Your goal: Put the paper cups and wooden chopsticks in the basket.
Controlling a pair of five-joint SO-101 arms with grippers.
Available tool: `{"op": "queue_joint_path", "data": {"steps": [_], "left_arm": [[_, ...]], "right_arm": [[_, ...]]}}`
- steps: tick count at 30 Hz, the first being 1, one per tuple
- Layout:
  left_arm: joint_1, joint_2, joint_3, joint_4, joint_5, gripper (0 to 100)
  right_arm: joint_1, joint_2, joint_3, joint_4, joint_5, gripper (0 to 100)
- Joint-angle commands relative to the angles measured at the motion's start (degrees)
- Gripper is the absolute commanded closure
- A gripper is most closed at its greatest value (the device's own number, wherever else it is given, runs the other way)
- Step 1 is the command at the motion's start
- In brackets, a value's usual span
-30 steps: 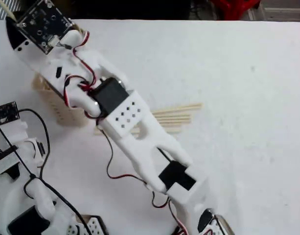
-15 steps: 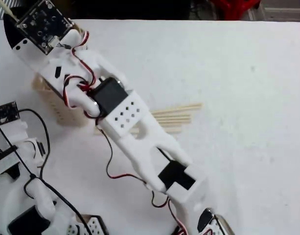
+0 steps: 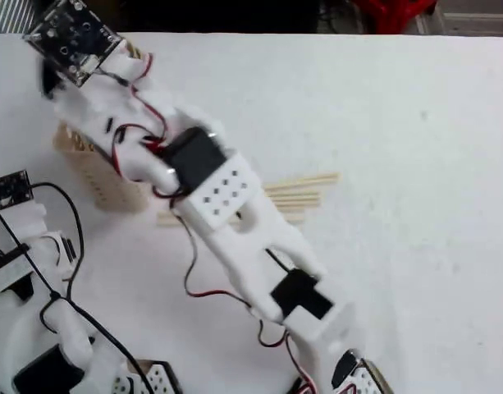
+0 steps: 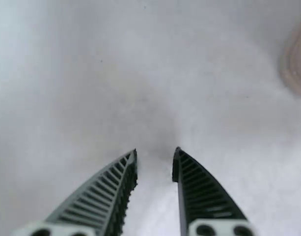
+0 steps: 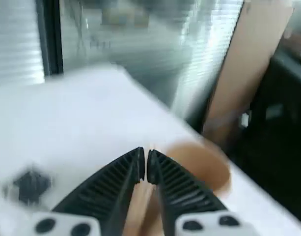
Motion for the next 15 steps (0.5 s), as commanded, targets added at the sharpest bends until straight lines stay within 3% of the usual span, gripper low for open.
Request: {"op": "queue_joint_path", "data": {"steps": [1,4,10,15], "left_arm": [[0.57,-0.92,-0.09,-1.23,0.44,86],[0.57,-0.92,-0.09,-1.23,0.44,86],[0.57,-0.92,-0.09,-1.23,0.44,86],[1.19,-0.92,-0.09,-1.23,0.35,86]], "right_arm": [[4.00,-6.46,-2.37,24.48,0.18,93.8],[6.90,-8.22,-0.26,34.68,1.93,86.7],[15.87,-13.05,22.68,33.89,13.80,84.8],[16.66,-13.32,41.93,28.53,25.32,84.7]]}}
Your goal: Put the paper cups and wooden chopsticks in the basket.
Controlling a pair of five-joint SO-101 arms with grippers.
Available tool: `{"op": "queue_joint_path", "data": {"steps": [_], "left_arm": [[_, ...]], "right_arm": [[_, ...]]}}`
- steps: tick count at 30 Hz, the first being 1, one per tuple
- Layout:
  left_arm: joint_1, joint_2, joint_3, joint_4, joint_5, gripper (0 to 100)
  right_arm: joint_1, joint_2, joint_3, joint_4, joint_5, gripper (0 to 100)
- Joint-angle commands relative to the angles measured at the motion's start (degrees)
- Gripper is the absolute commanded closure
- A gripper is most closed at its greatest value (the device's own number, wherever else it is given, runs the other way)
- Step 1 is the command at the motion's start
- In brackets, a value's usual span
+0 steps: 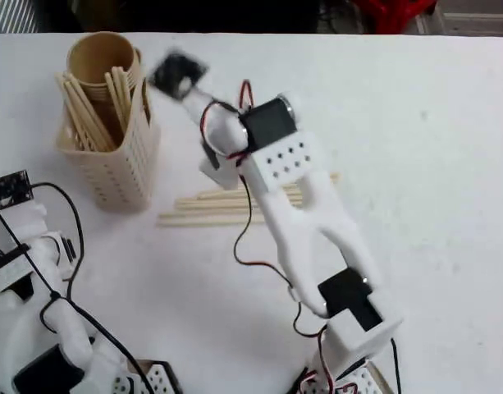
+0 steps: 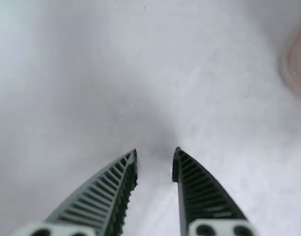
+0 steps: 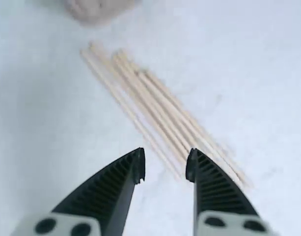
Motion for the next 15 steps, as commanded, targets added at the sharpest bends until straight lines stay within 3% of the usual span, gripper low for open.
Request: {"op": "queue_joint_path", "data": {"steps": [1,6,11,15], "left_arm": [[1.19,-0.92,-0.09,-1.23,0.35,86],[1.19,-0.92,-0.09,-1.23,0.35,86],[1.19,-0.92,-0.09,-1.23,0.35,86],[1.19,-0.92,-0.09,-1.23,0.35,86]], "right_arm": [[0.48,-3.21,12.40,-5.76,9.05,84.6],[2.51,-2.68,25.32,-22.46,12.40,84.6],[6.81,-3.21,36.40,-46.81,-1.05,84.9],[7.16,-2.68,42.90,-59.03,-9.14,84.8]]}}
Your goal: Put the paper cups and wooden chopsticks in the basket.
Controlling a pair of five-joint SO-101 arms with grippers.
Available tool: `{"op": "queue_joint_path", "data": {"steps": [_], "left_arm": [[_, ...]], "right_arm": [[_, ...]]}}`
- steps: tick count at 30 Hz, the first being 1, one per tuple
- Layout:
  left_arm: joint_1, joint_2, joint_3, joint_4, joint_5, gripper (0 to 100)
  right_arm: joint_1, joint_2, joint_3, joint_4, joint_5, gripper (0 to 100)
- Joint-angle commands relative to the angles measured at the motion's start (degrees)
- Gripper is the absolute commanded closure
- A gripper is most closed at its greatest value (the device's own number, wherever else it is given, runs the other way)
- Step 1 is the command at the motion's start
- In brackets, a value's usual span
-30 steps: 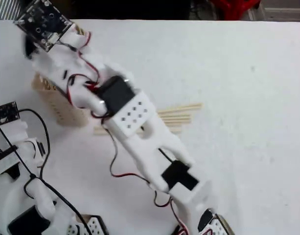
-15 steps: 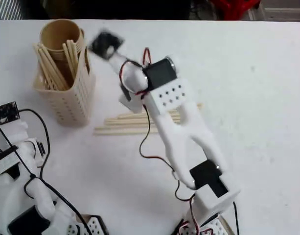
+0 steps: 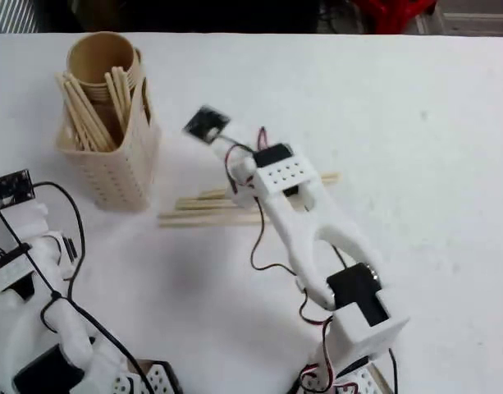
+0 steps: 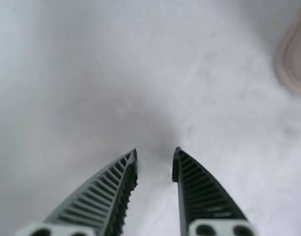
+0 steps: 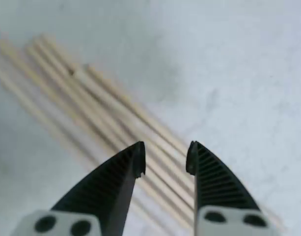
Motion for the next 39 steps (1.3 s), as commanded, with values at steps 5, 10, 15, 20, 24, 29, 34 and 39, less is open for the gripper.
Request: {"op": "queue_joint_path", "data": {"steps": [5,10,15,20,24,29,34,39], "left_arm": [[0.66,-0.92,-0.09,-1.23,0.35,86],[0.66,-0.92,-0.09,-1.23,0.35,86],[0.66,-0.92,-0.09,-1.23,0.35,86],[0.66,-0.92,-0.09,-1.23,0.35,86],[0.66,-0.92,-0.09,-1.14,0.35,86],[0.66,-0.92,-0.09,-1.14,0.35,86],[0.66,-0.92,-0.09,-1.14,0.35,86],[0.66,-0.92,-0.09,-1.14,0.35,86]], "right_arm": [[-0.13,-2.59,9.41,-21.41,-10.11,85.0],[-2.33,-2.59,13.71,-19.30,-9.93,85.1],[-5.14,-2.68,13.80,-9.71,-4.92,85.1],[-7.25,-3.12,14.15,-1.36,-2.29,85.1],[-9.27,-3.21,14.24,2.07,-2.20,90.9],[-12.09,-3.30,15.12,3.21,-1.85,93.8],[-10.24,-6.99,9.85,10.07,-0.88,88.0],[-9.89,-17.89,8.26,17.19,5.98,86.7]]}}
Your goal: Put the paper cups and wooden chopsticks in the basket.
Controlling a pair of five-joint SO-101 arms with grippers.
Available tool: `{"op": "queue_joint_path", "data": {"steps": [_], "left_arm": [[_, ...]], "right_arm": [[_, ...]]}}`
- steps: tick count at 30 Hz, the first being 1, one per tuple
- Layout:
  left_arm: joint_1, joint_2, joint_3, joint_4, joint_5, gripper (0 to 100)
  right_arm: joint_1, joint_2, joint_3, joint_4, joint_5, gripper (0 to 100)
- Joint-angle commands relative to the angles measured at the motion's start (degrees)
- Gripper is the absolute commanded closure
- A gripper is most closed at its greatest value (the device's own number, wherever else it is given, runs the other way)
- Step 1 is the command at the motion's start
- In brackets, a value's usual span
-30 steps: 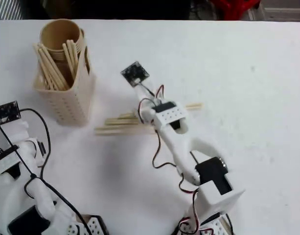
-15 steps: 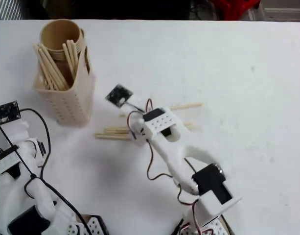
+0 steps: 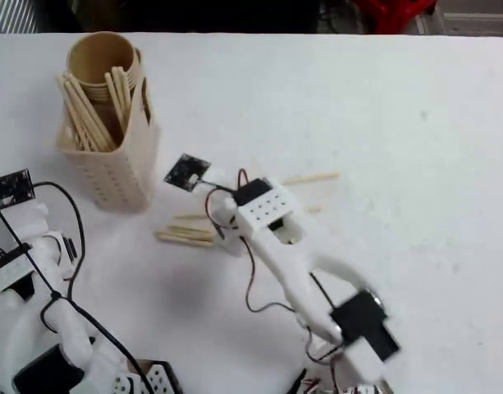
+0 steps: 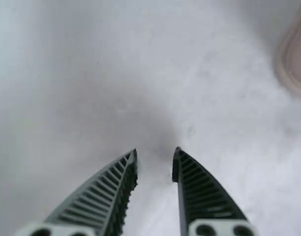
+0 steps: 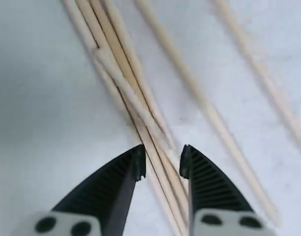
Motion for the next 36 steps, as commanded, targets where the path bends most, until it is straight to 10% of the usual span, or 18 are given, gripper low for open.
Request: {"op": "queue_joint_path", "data": {"steps": [1,11,26,36], "left_arm": [[0.66,-0.92,-0.09,-1.14,0.35,86],[0.66,-0.92,-0.09,-1.14,0.35,86],[0.66,-0.92,-0.09,-1.14,0.35,86],[0.66,-0.92,-0.09,-1.14,0.35,86]], "right_arm": [[0.04,-9.45,-2.46,4.62,4.22,87.0],[0.04,-18.15,4.92,11.12,30.59,86.8],[-4.44,-4.88,15.38,-20.88,18.64,86.8],[-4.26,1.63,15.30,-22.81,18.29,87.3]]}}
